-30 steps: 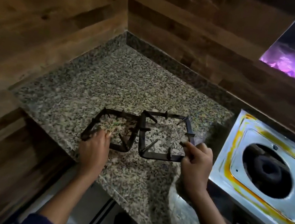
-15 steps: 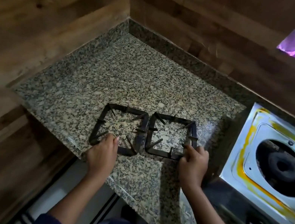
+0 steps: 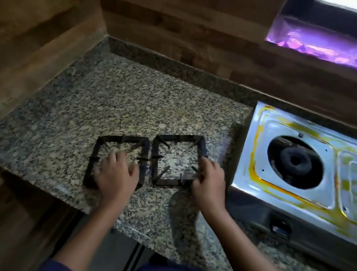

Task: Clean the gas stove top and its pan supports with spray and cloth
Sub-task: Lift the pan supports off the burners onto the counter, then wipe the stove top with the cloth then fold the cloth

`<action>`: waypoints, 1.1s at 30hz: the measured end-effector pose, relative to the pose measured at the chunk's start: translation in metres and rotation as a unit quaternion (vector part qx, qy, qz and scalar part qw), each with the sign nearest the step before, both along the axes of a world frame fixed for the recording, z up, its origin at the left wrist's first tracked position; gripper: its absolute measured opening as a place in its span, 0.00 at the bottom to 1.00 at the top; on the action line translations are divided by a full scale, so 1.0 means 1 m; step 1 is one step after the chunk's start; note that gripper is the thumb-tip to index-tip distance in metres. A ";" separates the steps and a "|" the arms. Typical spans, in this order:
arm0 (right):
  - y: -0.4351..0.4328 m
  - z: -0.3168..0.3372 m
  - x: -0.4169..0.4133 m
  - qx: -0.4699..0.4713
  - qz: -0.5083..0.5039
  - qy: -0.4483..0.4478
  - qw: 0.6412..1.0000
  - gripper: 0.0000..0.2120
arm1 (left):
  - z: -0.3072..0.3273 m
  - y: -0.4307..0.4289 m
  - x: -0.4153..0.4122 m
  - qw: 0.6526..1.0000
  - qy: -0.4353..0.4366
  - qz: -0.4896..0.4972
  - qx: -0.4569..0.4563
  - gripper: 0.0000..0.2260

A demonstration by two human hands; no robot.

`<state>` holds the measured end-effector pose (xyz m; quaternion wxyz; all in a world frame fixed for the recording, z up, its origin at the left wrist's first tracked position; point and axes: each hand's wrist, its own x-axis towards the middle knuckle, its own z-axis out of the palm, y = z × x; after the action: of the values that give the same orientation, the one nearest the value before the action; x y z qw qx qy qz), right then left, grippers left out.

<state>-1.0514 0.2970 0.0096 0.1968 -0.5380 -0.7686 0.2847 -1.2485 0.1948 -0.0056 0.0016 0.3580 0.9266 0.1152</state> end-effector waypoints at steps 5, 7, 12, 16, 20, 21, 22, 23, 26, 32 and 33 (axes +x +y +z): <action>-0.007 0.059 0.055 0.052 0.006 0.180 0.982 0.18 | 0.039 0.065 0.072 0.978 -0.013 -0.178 0.104 0.15; -0.007 0.078 0.102 0.071 -0.049 0.235 0.968 0.14 | 0.058 0.092 0.121 0.953 -0.006 -0.257 0.160 0.14; -0.009 0.084 0.257 0.126 -0.252 0.262 0.923 0.12 | 0.096 0.121 0.279 0.854 -0.053 -0.455 0.248 0.11; -0.025 0.069 0.392 0.137 -0.381 0.261 0.876 0.12 | 0.093 0.115 0.413 0.743 -0.093 -0.612 0.253 0.08; -0.040 0.048 0.503 0.117 -0.458 0.238 0.849 0.11 | 0.067 0.110 0.522 0.665 -0.087 -0.717 0.190 0.09; -0.045 0.043 0.532 0.107 -0.472 0.235 0.843 0.11 | 0.060 0.109 0.550 0.651 -0.078 -0.733 0.182 0.09; -0.047 0.039 0.555 0.099 -0.483 0.233 0.838 0.11 | 0.053 0.109 0.570 0.641 -0.064 -0.745 0.175 0.09; -0.049 0.035 0.575 0.094 -0.492 0.227 0.835 0.11 | 0.046 0.109 0.586 0.632 -0.050 -0.755 0.171 0.10; -0.045 0.020 0.647 0.079 -0.512 0.193 0.833 0.10 | 0.018 0.116 0.635 0.608 -0.010 -0.779 0.150 0.14; 0.006 -0.008 0.728 -0.027 -0.456 0.066 0.887 0.11 | -0.008 0.123 0.658 0.623 0.003 -0.776 0.099 0.16; 0.019 -0.015 0.734 -0.033 -0.436 0.033 0.899 0.13 | -0.009 0.123 0.657 0.628 0.001 -0.772 0.095 0.15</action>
<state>-0.3176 0.3157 -0.0052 0.3087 -0.8160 -0.4401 0.2128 -0.5918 0.3173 -0.0148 0.0554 0.9407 0.2946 0.1590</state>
